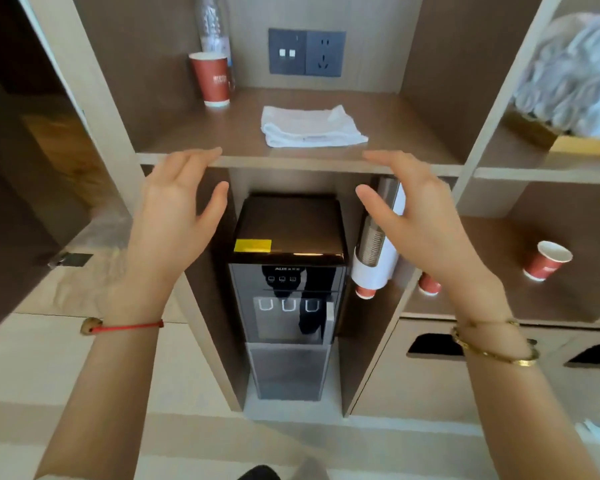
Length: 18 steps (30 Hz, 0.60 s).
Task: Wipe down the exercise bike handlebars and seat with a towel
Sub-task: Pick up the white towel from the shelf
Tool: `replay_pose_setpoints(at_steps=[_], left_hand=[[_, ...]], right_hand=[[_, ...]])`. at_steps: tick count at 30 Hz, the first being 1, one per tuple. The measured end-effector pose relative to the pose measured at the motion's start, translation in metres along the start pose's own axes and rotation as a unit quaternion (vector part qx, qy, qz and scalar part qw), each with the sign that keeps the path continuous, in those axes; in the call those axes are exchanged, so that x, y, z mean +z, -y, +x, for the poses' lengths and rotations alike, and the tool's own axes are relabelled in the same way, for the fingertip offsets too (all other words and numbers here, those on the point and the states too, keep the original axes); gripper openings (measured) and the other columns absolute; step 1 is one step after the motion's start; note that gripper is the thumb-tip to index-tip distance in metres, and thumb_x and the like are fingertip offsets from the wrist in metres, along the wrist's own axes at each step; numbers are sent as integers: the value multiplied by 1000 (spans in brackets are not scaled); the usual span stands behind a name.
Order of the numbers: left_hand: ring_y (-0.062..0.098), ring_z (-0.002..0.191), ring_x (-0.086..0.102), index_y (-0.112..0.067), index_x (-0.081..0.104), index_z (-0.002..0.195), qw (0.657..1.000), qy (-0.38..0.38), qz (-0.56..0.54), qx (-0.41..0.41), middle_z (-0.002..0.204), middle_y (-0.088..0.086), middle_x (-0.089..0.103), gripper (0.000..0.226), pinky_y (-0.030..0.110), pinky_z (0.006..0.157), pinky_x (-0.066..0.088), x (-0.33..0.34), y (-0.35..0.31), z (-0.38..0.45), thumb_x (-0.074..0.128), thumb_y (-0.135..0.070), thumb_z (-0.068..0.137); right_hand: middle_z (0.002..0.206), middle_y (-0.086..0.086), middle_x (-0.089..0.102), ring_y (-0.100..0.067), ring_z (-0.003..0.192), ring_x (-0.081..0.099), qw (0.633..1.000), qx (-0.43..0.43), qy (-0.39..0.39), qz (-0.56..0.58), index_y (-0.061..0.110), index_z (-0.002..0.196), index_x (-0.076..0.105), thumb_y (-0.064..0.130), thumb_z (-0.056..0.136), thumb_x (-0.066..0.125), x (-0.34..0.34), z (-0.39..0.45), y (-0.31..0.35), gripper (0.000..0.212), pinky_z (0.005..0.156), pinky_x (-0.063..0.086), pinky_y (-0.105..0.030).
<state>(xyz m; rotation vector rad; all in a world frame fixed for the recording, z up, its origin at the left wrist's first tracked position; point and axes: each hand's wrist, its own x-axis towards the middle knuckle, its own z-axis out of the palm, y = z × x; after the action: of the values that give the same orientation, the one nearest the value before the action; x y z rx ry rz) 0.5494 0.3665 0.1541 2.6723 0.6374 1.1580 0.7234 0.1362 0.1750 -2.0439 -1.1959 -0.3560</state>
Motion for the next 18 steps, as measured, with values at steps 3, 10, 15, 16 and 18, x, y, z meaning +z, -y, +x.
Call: replay_pose_setpoints(at_steps=[3, 10, 15, 16, 18], left_hand=[[24, 128, 46, -17, 51, 136, 1000, -2, 6, 11, 132, 7, 56, 40, 42, 107, 40, 10, 2, 40, 50, -29, 98], [24, 125, 49, -19, 56, 132, 999, 42, 21, 28, 131, 5, 59, 40, 51, 104, 42, 40, 7, 98, 43, -37, 98], [23, 123, 51, -22, 58, 130, 995, 76, 51, 30, 131, 1, 60, 40, 46, 104, 41, 54, 13, 117, 50, -39, 94], [23, 121, 53, -22, 59, 128, 995, 82, 53, 32, 129, 1, 61, 40, 45, 102, 42, 57, 15, 118, 51, -39, 93], [23, 116, 56, -21, 61, 125, 994, 100, 45, 27, 125, 0, 63, 39, 45, 100, 44, 61, 20, 119, 49, -40, 93]], right_hand=[[133, 4, 56, -15, 125, 47, 1000, -25, -18, -4, 21, 135, 52, 32, 97, 54, -1, 47, -10, 39, 96, 32, -17], [130, -7, 56, -26, 122, 50, 998, 7, 5, -56, 15, 130, 55, 37, 96, 55, 22, 136, -45, 41, 92, 40, -30], [139, -11, 51, -32, 132, 40, 986, 95, 108, -90, 13, 138, 48, 52, 92, 55, 38, 175, -55, 61, 101, 39, -43], [138, -11, 52, -33, 132, 40, 980, 112, 126, -103, 12, 137, 48, 56, 91, 55, 40, 180, -54, 65, 102, 39, -44], [129, -10, 58, -33, 125, 47, 971, 132, 153, -125, 14, 133, 52, 64, 86, 55, 45, 187, -53, 69, 98, 45, -47]])
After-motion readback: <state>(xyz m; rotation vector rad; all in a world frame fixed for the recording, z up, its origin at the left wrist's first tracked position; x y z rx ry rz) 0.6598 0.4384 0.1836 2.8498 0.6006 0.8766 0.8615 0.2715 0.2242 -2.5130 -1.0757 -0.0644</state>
